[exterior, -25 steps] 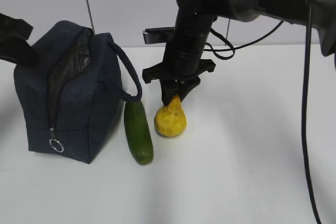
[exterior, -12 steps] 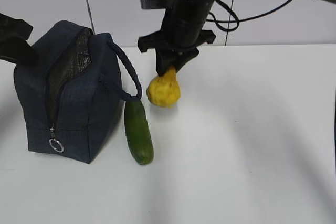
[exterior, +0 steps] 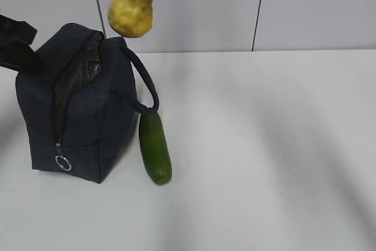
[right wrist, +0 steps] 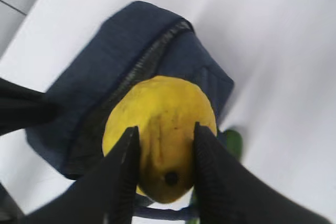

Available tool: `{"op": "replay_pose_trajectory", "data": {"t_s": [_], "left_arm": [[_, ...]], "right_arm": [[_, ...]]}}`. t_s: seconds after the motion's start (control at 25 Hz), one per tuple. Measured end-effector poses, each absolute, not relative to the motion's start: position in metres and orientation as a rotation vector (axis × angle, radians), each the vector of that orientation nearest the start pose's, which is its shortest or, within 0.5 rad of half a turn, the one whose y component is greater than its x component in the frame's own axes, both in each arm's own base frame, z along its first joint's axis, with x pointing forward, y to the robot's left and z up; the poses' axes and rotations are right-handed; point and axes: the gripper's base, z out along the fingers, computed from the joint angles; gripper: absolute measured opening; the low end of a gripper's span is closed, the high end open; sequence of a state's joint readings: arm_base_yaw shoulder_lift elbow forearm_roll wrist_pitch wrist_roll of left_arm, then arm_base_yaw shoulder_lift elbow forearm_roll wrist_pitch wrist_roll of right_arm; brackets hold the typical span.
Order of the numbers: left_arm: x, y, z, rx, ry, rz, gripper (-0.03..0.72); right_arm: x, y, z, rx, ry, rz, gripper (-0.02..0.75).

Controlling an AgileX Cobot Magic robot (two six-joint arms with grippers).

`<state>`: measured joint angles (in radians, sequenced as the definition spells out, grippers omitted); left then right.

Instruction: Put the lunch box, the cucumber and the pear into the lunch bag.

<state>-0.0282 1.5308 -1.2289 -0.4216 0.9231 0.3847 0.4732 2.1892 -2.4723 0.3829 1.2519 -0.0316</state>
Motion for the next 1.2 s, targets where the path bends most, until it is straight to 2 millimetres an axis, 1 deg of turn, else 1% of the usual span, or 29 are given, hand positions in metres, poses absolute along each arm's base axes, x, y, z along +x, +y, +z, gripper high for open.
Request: {"op": "replay_pose_trajectory", "data": {"t_s": [0.12, 0.24, 0.4, 0.48, 0.68, 0.88, 1.0, 1.08, 1.2], "left_arm": [[0.315, -0.039, 0.298, 0.301, 2.607, -0.410, 0.022], [0.315, -0.039, 0.298, 0.301, 2.607, -0.410, 0.022], [0.315, -0.039, 0.298, 0.301, 2.607, -0.410, 0.022], [0.315, -0.039, 0.298, 0.301, 2.607, -0.410, 0.022], [0.315, -0.039, 0.298, 0.304, 2.606, -0.410, 0.022], [0.315, -0.039, 0.298, 0.304, 2.606, -0.410, 0.022], [0.315, -0.039, 0.298, 0.304, 2.606, -0.410, 0.022], [0.315, -0.039, 0.298, 0.304, 2.606, -0.410, 0.022], [0.316, -0.039, 0.298, 0.303, 2.605, -0.410, 0.022]], "right_arm": [[0.405, 0.252, 0.382, -0.668, 2.369, 0.774, 0.248], [0.402, 0.260, 0.378, -0.704, 2.366, 0.822, 0.248], [0.400, 0.280, 0.359, -0.778, 2.385, 0.855, 0.245], [0.401, 0.289, 0.346, -0.803, 2.408, 0.867, 0.244], [0.406, 0.302, 0.319, -0.842, 2.448, 0.894, 0.243], [0.406, 0.310, 0.319, -0.854, 2.395, 0.923, 0.242], [0.408, 0.311, 0.320, -0.845, 2.373, 0.924, 0.242], [0.410, 0.312, 0.314, -0.850, 2.377, 0.920, 0.242], [0.415, 0.317, 0.294, -0.880, 2.400, 0.913, 0.242]]}}
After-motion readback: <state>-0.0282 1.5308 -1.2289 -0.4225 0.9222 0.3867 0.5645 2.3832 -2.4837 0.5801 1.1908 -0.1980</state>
